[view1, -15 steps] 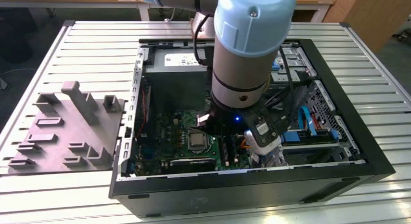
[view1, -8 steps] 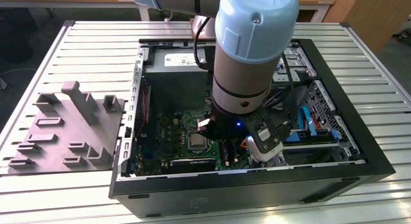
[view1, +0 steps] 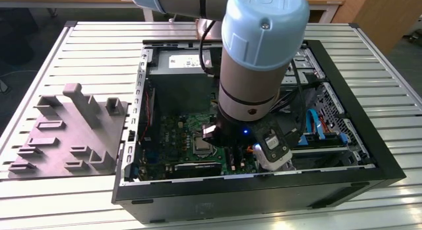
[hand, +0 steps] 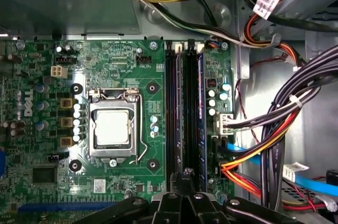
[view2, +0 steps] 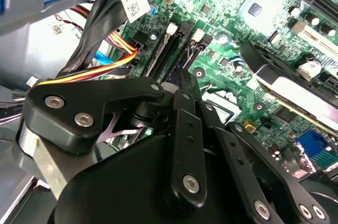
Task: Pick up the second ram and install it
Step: 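Press down the second ram until it locks into place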
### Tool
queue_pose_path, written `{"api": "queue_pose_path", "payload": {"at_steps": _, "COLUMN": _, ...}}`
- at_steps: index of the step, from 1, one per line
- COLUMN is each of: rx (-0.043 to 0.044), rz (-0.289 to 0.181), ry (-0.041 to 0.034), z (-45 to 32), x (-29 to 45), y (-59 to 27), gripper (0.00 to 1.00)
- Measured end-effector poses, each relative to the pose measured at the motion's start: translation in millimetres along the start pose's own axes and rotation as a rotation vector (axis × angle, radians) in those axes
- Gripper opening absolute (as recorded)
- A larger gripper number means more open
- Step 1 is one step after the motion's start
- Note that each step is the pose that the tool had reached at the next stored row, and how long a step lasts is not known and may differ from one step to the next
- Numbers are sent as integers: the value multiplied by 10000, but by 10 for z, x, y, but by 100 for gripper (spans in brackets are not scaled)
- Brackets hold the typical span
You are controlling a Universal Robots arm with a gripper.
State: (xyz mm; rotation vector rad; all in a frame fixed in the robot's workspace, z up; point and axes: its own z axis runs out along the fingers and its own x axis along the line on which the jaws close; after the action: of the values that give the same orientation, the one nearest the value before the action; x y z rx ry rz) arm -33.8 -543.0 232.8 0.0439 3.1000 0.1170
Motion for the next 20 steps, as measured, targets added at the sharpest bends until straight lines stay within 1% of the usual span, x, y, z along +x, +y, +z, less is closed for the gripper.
{"api": "queue_pose_path", "payload": {"at_steps": 2, "rx": 0, "rz": -1, "ry": -1, "z": 8, "x": -1, "y": -3, "gripper": 10}}
{"api": "queue_pose_path", "payload": {"at_steps": 9, "rx": 1, "rz": -1, "ry": 0, "z": 73, "x": 2, "y": -10, "gripper": 10}}
{"api": "queue_pose_path", "payload": {"at_steps": 20, "rx": 2, "rz": -1, "ry": 0, "z": 103, "x": 3, "y": -12, "gripper": 10}}
